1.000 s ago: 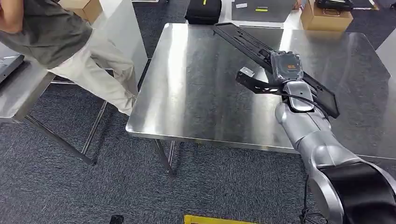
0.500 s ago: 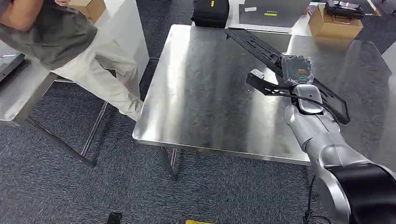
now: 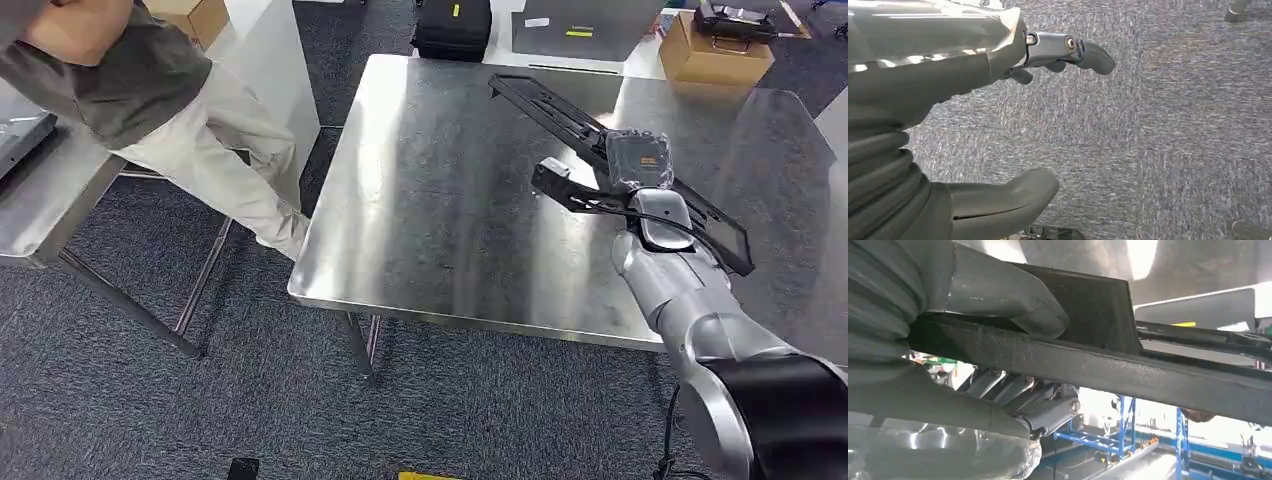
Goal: Take the parts from the cabinet and place them on the table.
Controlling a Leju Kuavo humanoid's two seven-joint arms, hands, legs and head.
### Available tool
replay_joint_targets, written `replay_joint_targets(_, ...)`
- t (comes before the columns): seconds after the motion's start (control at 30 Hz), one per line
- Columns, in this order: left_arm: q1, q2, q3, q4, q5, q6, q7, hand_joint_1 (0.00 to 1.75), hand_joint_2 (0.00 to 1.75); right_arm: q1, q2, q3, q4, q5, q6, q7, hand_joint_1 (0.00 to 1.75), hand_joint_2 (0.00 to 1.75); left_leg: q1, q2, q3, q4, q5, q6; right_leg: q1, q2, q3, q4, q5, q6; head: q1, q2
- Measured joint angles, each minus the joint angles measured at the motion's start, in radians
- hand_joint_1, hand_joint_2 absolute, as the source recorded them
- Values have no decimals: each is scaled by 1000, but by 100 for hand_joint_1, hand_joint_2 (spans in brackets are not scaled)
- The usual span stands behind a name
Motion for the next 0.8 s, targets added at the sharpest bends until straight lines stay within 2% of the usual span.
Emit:
replay_joint_targets(0.67, 1, -4, 14, 0, 0, -2, -5, 0, 175, 16, -6, -5, 8, 0, 1, 1, 175, 175, 4, 1, 0, 0, 0, 0, 0, 0, -1, 0, 0, 0, 0, 0)
replay_joint_targets(0.8, 2, -4, 14, 0, 2, -47, 6, 0, 175, 20, -11, -14, 11, 6, 4, 13, 175, 175, 4, 0, 0, 0, 0, 0, 0, 0, -1, 0, 0, 0, 0, 0)
